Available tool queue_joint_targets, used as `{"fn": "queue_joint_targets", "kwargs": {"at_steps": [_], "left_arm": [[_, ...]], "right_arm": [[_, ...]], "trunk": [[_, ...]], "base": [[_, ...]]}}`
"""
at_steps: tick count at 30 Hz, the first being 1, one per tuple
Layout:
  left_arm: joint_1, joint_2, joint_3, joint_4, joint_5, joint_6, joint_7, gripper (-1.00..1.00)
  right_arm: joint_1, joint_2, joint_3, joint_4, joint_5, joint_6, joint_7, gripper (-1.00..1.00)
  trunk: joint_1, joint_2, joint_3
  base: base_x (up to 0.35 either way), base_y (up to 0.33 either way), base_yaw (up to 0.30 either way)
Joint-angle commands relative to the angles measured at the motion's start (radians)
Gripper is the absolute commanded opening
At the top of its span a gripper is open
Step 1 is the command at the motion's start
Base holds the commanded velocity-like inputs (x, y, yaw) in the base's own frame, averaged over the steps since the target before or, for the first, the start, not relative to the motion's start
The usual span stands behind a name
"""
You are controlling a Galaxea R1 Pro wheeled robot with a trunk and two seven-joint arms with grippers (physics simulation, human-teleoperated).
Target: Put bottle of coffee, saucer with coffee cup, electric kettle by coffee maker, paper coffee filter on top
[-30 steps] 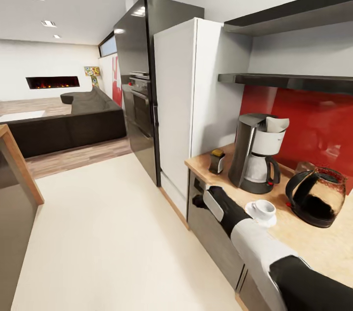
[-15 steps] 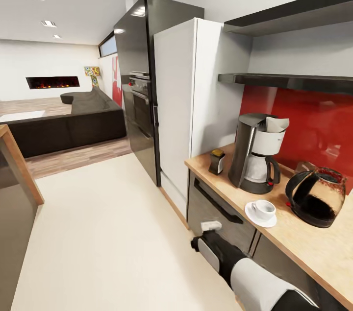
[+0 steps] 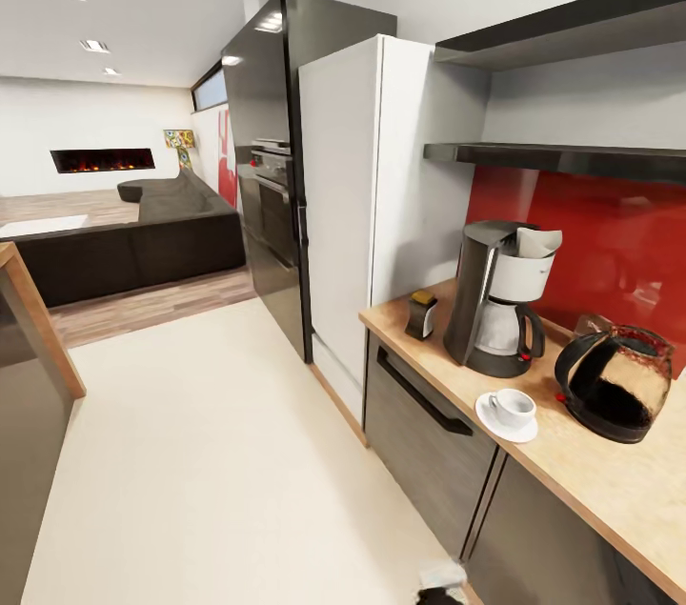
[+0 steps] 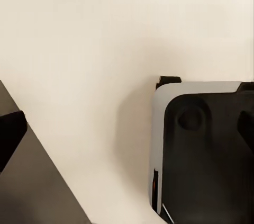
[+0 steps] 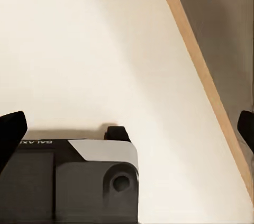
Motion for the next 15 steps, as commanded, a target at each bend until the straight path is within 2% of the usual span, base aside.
{"fn": "queue_joint_targets", "kwargs": {"at_steps": [1,2,3,4,5,8,10,12,15], "left_arm": [[-0.001,-0.006,0.009,0.004,-0.006,-0.003,-0.004,1.00],[-0.001,-0.011,0.009,0.008,-0.006,-0.003,-0.004,1.00],[-0.001,-0.017,0.009,0.013,-0.005,-0.004,-0.004,1.00],[-0.001,-0.021,0.009,0.018,-0.004,-0.004,-0.004,1.00],[-0.001,-0.025,0.009,0.023,-0.003,-0.004,-0.004,1.00],[-0.001,-0.030,0.009,0.029,-0.003,-0.004,-0.005,1.00],[-0.001,-0.031,0.009,0.031,-0.003,-0.004,-0.005,1.00],[0.000,-0.032,0.009,0.032,-0.003,-0.005,-0.005,1.00],[0.000,-0.041,0.008,0.032,-0.004,-0.005,-0.006,1.00]], "right_arm": [[0.021,-0.001,0.010,0.020,0.012,-0.029,-0.005,1.00],[0.038,-0.002,0.010,0.046,0.030,-0.069,0.004,1.00],[0.058,-0.002,0.010,0.097,0.057,-0.139,0.053,1.00],[0.075,-0.006,0.009,0.138,0.078,-0.208,0.141,1.00],[0.098,-0.026,0.009,0.157,0.090,-0.261,0.235,1.00],[0.143,-0.080,0.008,0.170,0.097,-0.308,0.360,1.00],[0.175,-0.100,0.007,0.173,0.096,-0.320,0.399,1.00],[0.203,-0.105,0.006,0.173,0.085,-0.324,0.412,1.00],[0.218,-0.103,0.003,0.172,0.023,-0.325,0.415,1.00]], "trunk": [[0.001,-0.002,-0.002],[0.001,-0.002,-0.002],[0.001,-0.002,-0.002],[0.001,-0.002,-0.002],[0.001,-0.002,-0.002],[0.001,-0.002,-0.002],[0.001,-0.002,-0.002],[0.001,-0.002,-0.002],[0.001,-0.002,-0.002]], "base": [[0.000,0.000,0.000],[0.000,0.000,0.000],[0.000,0.000,0.000],[0.000,0.000,0.000],[0.000,0.000,0.000],[0.000,0.000,0.000],[0.000,0.000,0.000],[0.000,0.000,0.000],[0.000,0.000,0.000]]}}
